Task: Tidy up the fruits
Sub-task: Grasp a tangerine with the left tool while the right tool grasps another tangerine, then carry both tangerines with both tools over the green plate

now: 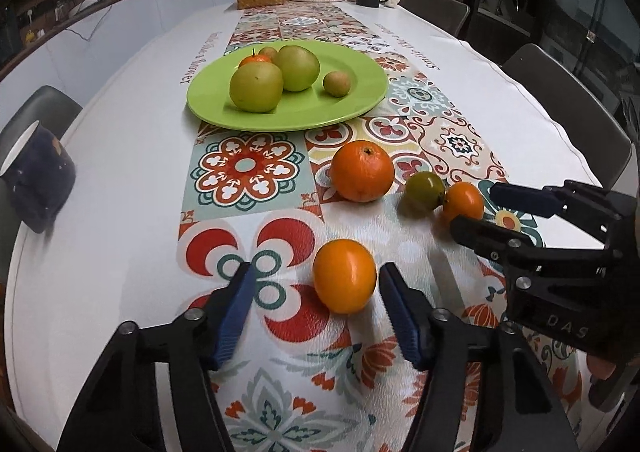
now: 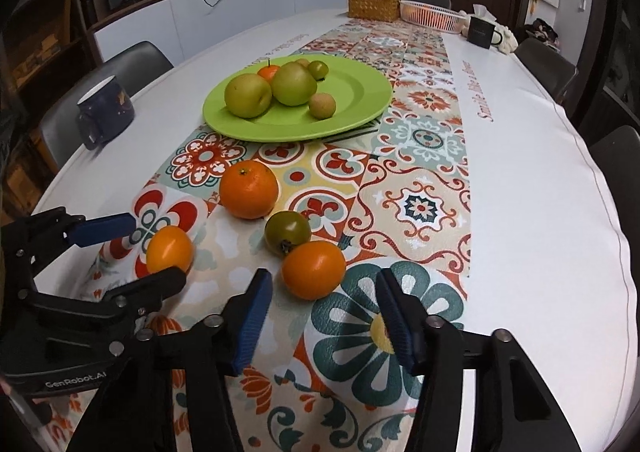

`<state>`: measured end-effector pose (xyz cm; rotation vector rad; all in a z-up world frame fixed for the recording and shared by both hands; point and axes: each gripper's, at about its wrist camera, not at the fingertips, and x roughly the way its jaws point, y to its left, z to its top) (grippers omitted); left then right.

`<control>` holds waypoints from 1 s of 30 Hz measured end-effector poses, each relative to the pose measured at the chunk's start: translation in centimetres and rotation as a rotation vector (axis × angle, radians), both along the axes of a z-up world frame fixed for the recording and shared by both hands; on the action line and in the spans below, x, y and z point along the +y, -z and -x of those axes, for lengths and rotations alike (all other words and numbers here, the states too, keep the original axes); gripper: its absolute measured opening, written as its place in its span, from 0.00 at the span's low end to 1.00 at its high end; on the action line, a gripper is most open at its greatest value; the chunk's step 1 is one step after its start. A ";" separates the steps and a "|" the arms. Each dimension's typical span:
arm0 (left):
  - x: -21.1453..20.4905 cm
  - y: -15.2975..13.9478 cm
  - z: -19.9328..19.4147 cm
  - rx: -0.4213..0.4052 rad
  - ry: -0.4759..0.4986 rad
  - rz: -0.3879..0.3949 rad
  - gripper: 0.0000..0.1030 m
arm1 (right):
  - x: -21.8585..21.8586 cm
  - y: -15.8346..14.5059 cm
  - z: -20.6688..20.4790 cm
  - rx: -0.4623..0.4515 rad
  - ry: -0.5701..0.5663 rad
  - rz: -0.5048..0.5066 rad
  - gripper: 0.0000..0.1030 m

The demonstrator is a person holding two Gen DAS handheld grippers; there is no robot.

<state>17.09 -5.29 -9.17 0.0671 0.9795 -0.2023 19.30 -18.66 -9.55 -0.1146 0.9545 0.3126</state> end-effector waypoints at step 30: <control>0.0 -3.0 1.3 -0.044 0.016 0.046 0.32 | 0.2 -2.7 2.1 -0.059 -0.011 -0.060 0.35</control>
